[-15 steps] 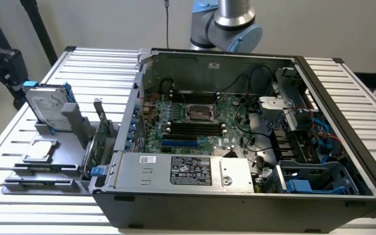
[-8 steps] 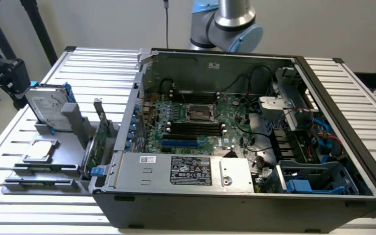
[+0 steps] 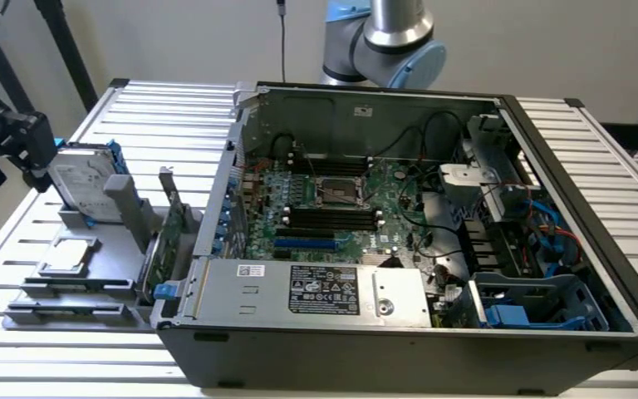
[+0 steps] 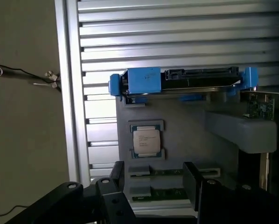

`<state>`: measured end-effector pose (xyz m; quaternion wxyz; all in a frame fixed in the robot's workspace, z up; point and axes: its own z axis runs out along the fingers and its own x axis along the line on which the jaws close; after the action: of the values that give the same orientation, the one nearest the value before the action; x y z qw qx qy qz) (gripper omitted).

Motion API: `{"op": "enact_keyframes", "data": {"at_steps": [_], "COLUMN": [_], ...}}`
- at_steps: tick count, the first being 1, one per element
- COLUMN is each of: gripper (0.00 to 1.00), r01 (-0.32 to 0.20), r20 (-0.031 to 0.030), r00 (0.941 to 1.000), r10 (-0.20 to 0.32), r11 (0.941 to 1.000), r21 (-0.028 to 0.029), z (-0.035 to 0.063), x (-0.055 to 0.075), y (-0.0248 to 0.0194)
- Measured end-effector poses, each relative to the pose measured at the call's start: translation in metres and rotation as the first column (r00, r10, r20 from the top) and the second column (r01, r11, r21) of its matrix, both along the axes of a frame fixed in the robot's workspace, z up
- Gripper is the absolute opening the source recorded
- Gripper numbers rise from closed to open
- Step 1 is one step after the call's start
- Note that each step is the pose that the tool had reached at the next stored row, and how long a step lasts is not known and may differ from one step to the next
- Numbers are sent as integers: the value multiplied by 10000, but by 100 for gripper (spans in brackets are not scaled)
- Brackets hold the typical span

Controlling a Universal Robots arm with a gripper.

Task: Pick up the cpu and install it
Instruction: 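Pick up the cpu and move it towards the insertion slot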

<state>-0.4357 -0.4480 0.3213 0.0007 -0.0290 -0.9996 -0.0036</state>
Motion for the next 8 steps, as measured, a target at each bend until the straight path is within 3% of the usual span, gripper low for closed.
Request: {"op": "enact_keyframes", "data": {"at_steps": [8], "gripper": [62], "r01": [-285], "r20": [0], "r00": [9996], "r10": [285], "r11": [9996], "r21": [23], "z": [-146], "x": [-1], "y": [-44]}}
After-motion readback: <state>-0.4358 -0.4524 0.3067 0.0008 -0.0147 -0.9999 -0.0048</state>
